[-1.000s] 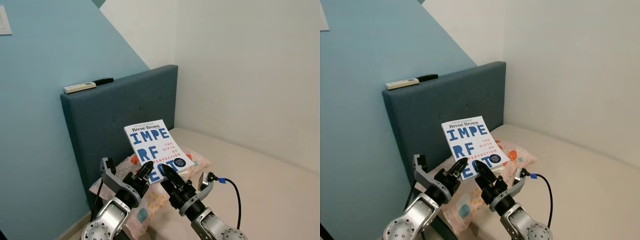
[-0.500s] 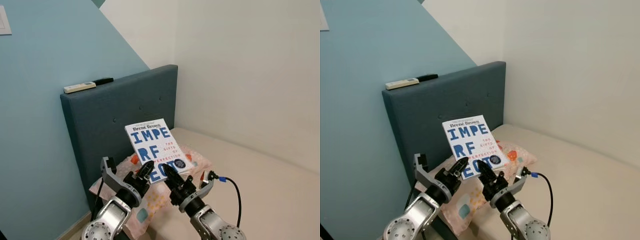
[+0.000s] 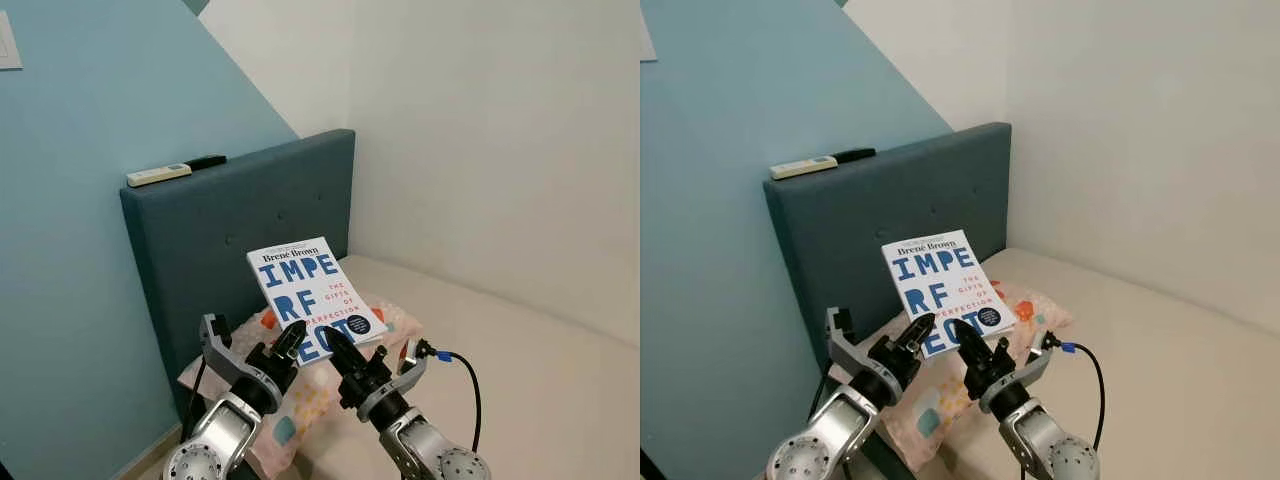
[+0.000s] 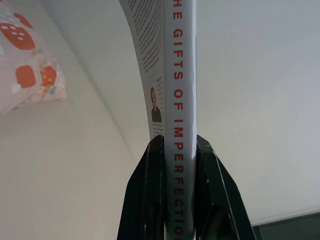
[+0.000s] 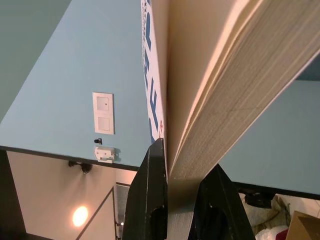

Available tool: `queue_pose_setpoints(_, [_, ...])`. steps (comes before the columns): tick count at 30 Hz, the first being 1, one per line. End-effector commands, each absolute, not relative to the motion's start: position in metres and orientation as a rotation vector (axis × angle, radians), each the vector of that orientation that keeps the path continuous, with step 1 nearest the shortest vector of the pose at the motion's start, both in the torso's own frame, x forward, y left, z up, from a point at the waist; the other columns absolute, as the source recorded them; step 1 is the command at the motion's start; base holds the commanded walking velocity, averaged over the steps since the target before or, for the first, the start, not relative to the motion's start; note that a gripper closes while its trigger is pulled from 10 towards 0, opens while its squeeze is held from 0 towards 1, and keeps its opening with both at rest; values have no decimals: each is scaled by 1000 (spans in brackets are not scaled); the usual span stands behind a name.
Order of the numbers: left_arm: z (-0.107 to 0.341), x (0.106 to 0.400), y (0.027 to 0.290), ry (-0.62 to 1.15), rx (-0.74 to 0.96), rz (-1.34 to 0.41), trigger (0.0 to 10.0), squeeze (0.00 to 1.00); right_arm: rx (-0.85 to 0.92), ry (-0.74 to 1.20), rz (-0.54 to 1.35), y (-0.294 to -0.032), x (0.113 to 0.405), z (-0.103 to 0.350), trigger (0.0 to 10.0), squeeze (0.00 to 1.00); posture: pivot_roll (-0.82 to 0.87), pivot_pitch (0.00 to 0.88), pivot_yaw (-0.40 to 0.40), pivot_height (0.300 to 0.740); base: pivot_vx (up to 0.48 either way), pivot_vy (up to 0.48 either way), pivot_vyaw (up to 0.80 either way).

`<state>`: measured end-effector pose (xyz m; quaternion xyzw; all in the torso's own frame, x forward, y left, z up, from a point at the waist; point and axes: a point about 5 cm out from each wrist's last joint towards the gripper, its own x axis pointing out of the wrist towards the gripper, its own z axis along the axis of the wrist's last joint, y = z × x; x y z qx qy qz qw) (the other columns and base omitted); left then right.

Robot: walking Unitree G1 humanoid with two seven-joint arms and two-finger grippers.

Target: Clean up the room

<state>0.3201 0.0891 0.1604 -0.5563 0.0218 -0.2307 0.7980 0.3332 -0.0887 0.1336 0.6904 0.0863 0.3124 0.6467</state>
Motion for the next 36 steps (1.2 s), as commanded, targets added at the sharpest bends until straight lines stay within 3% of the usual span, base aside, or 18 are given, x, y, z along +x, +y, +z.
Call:
queue_pose_setpoints(1, [142, 303, 69, 99, -1306, -486, 10000, 0, 1661, 112, 694, -79, 340, 145, 0, 0, 37, 80, 2, 740, 0, 0, 0])
queue_pose_setpoints(13, [140, 302, 68, 110, -1273, -475, 10000, 0, 1692, 72, 701, -81, 342, 151, 0, 0, 40, 79, 5, 740, 0, 0, 0])
queue_pose_setpoints(14, [139, 303, 68, 114, -1266, -469, 10000, 86, 1694, 69, 703, -82, 342, 151, 0, 0, 41, 76, 6, 740, 0, 0, 0])
queue_pose_setpoints(17, [139, 303, 69, 117, -1262, -466, 10000, 86, 1695, 68, 704, -82, 342, 151, 0, 0, 41, 75, 6, 740, 0, 0, 0])
queue_pose_setpoints(18, [139, 303, 69, 115, -1262, -468, 10000, 1000, 1696, 64, 704, -83, 342, 152, 0, 0, 42, 75, 6, 740, 0, 0, 0])
queue_pose_setpoints(24, [138, 303, 71, 116, -1254, -470, 10000, 1000, 1699, 50, 703, -85, 343, 152, 0, 0, 42, 73, 6, 740, 0, 0, 0])
queue_pose_setpoints(25, [138, 304, 72, 116, -1254, -466, 10000, 0, 1696, 45, 698, -86, 343, 152, 0, 0, 43, 72, 6, 740, 0, 0, 0])
queue_pose_setpoints(34, [132, 303, 88, 104, -1155, -438, 10000, 0, 1540, 44, 634, -103, 349, 147, 0, 0, 42, 66, 9, 740, 0, 0, 0])
queue_pose_setpoints(35, [127, 303, 105, 92, -1068, -400, 10000, 0, 1393, 79, 535, -116, 352, 137, 0, 0, 41, 64, 12, 740, 0, 0, 0])
queue_pose_setpoints(36, [127, 303, 105, 92, -1068, -400, 10000, 0, 1393, 79, 535, -116, 352, 137, 0, 0, 41, 64, 12, 740, 0, 0, 0])
